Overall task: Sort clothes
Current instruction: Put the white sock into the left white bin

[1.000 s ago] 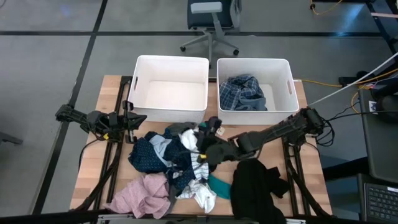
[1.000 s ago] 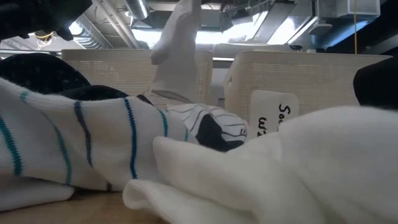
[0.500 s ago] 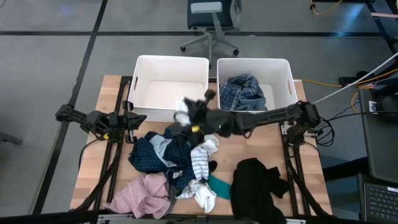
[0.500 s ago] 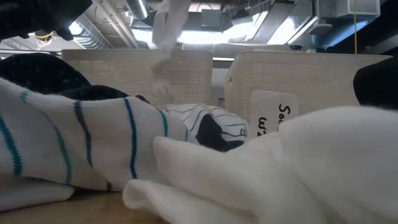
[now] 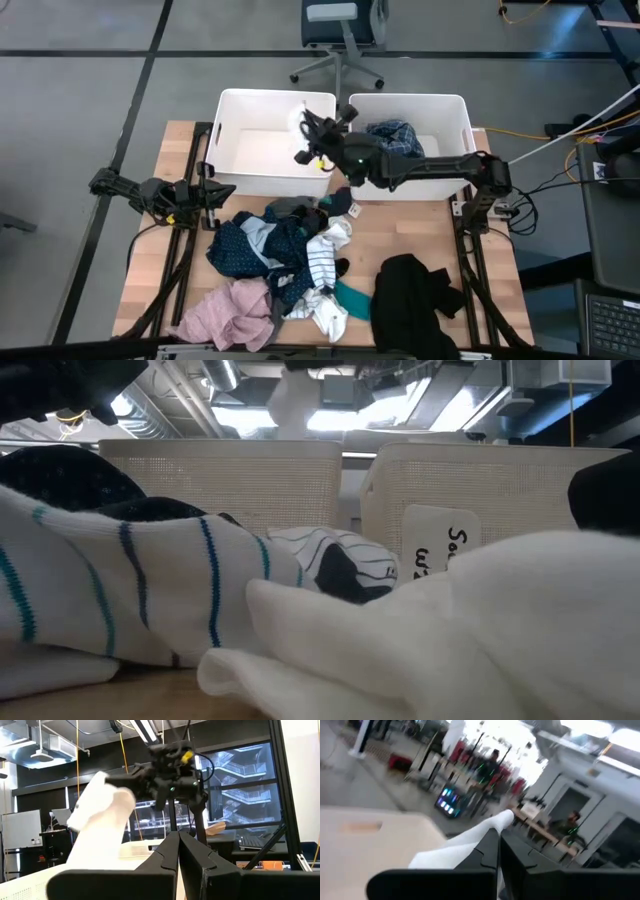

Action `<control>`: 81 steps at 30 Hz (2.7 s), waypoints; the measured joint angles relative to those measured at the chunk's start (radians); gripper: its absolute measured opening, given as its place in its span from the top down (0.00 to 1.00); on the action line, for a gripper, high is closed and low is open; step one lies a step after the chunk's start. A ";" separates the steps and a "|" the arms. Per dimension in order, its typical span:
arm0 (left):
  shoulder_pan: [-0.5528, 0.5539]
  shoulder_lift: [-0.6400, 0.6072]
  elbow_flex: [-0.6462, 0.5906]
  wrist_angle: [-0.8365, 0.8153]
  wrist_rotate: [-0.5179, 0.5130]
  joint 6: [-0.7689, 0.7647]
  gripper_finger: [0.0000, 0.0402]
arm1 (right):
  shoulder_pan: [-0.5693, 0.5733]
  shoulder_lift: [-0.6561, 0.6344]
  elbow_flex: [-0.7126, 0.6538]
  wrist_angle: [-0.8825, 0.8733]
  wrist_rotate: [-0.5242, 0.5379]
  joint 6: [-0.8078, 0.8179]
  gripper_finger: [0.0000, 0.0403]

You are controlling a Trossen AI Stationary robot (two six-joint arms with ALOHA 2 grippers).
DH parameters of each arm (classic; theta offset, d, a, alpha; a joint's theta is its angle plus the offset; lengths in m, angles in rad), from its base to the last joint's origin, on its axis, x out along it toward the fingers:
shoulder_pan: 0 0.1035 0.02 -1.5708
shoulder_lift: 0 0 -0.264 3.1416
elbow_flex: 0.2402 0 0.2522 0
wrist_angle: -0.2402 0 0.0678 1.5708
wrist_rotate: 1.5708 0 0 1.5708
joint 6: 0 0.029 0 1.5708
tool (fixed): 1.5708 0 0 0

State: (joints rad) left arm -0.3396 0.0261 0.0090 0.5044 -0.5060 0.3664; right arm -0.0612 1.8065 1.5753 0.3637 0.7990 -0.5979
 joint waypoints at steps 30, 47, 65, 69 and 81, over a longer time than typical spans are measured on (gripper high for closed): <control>0.000 0.000 0.000 -0.078 0.000 -0.053 1.00 | 0.373 -0.128 0.000 -0.855 -0.224 0.624 0.35; -0.001 0.000 0.000 -0.236 0.005 -0.050 1.00 | 0.525 0.092 0.000 -1.208 -0.225 0.882 0.43; 0.000 0.007 0.000 -0.437 -0.001 -0.053 1.00 | 0.386 0.232 -0.001 -1.332 -0.313 0.911 0.45; 0.000 0.007 0.001 -0.438 -0.001 -0.053 1.00 | 0.350 0.249 0.000 -1.328 -0.313 0.911 0.46; 0.000 0.007 0.001 -0.440 0.001 -0.184 1.00 | 0.295 0.259 0.000 -1.308 -0.424 0.883 0.90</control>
State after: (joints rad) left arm -0.3393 0.0330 0.0101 0.0647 -0.5053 0.1828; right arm 0.2335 2.0659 1.5753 -0.9442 0.3755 0.2854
